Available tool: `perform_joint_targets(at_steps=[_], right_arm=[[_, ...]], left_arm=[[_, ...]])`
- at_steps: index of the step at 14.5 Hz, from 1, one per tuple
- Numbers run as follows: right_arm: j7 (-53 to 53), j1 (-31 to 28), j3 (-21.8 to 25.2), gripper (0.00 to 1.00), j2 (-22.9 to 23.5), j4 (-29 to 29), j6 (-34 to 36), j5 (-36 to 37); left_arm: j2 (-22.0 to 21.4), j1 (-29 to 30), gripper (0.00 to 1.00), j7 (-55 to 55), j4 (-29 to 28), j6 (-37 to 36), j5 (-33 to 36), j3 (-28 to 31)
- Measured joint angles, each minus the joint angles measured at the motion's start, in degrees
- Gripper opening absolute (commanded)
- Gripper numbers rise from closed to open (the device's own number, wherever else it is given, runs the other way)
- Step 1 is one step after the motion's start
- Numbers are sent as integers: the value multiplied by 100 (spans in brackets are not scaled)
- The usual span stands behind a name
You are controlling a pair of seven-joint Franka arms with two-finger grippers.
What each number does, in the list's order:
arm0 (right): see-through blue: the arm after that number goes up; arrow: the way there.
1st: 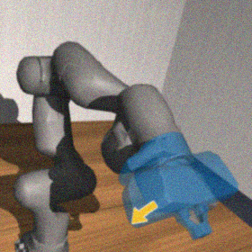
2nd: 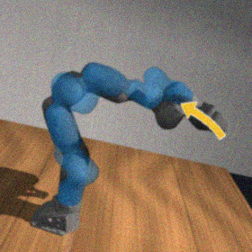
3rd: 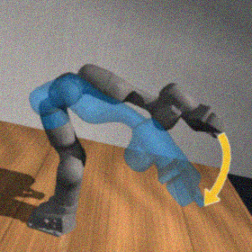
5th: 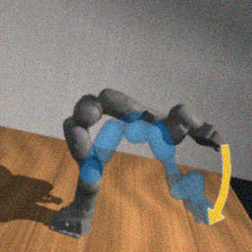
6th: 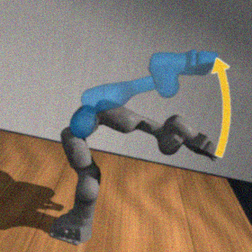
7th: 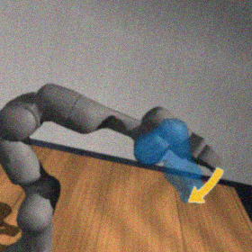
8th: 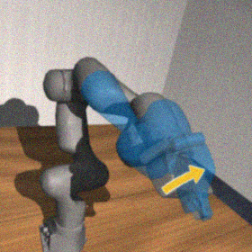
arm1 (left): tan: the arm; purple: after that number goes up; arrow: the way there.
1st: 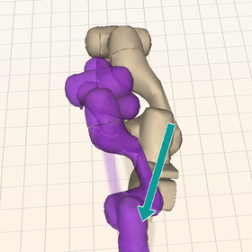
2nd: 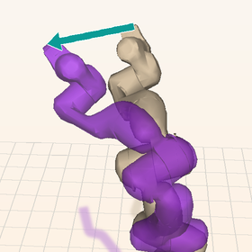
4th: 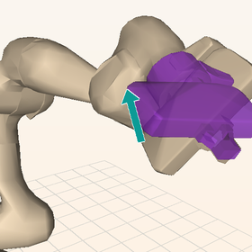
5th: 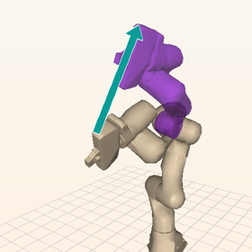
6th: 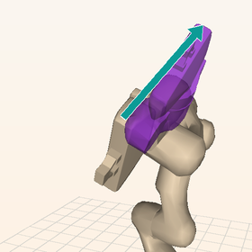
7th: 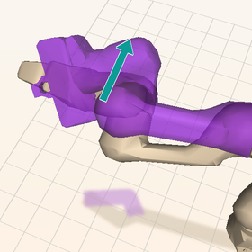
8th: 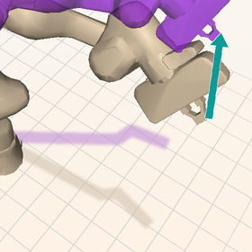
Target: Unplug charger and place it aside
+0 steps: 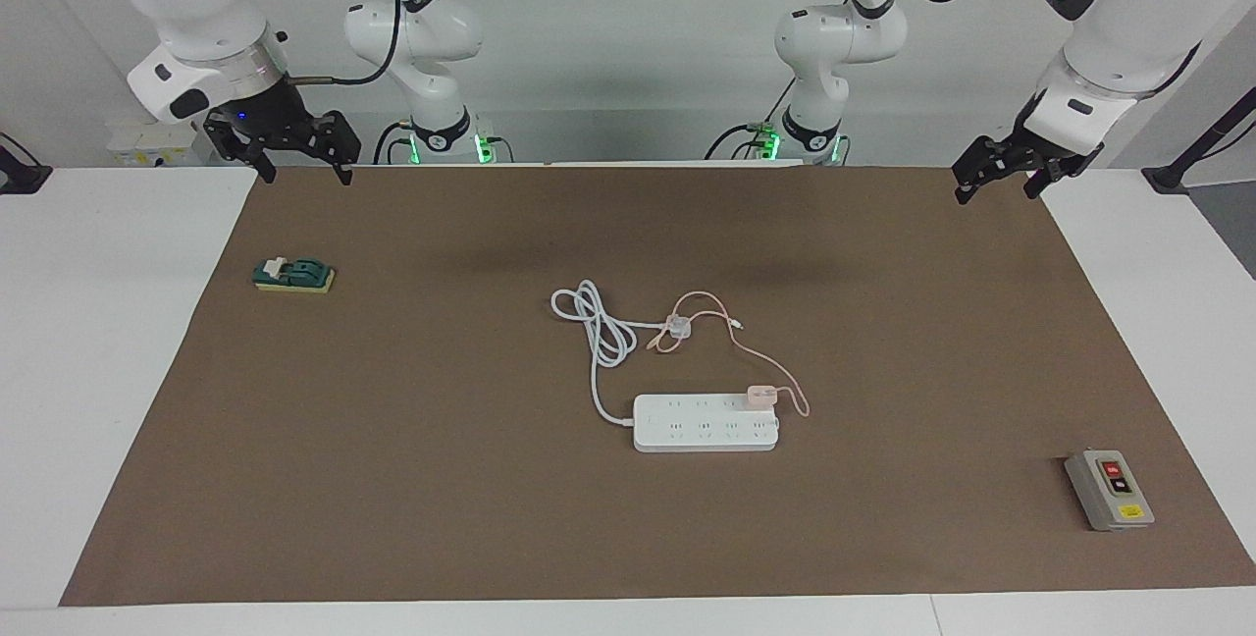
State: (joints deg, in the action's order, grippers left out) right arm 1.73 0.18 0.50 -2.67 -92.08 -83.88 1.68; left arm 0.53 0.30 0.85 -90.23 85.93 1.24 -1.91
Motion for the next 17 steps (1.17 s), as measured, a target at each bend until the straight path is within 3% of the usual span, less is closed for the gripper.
perform_joint_targets(at_steps=[11, 14, 17], right_arm=[[-7, -54, 0, 100, 0, -12, -2, -3], [172, -51, -10, 100, 4, -187, -158, -291], [1329, 46, -70, 100, 82, -532, -449, -849]], left_arm=[[-2, -16, 100, 210, -80, 117, -28, -45], [99, -260, 100, 1907, -116, 235, -54, -43], [721, -738, 100, 4253, 46, 581, -91, -55]])
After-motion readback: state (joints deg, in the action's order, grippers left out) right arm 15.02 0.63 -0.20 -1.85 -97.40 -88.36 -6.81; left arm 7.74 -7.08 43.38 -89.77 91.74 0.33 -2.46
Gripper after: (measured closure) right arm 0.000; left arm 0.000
